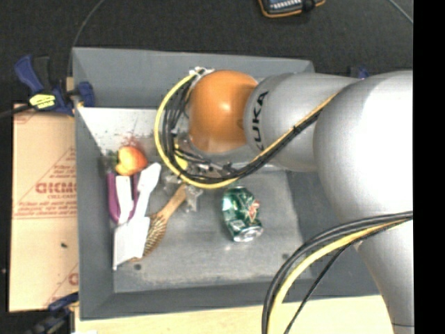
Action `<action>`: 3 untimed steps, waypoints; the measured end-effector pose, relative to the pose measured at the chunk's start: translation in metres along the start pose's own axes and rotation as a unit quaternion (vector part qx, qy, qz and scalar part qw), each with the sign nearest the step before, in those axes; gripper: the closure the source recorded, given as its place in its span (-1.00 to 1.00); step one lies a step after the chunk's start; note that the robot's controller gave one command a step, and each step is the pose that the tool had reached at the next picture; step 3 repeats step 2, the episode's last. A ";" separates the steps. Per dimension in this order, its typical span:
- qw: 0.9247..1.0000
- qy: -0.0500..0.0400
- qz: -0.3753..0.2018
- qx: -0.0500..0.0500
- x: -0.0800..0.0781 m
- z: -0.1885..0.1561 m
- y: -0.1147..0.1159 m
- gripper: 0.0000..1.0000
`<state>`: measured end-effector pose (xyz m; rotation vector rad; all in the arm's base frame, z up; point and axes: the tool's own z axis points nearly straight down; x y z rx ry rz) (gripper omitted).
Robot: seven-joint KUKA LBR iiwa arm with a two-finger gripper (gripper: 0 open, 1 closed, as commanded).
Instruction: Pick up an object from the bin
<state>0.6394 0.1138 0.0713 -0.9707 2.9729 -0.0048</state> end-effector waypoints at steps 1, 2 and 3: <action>1.000 0.000 0.000 0.000 0.000 0.000 0.000 1.00; 1.000 0.005 0.000 -0.003 0.003 -0.021 0.001 1.00; 1.000 0.005 0.000 -0.003 0.003 -0.021 0.001 1.00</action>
Offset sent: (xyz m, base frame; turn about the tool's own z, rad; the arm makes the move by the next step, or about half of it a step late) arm 0.0000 0.0001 0.0969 0.0001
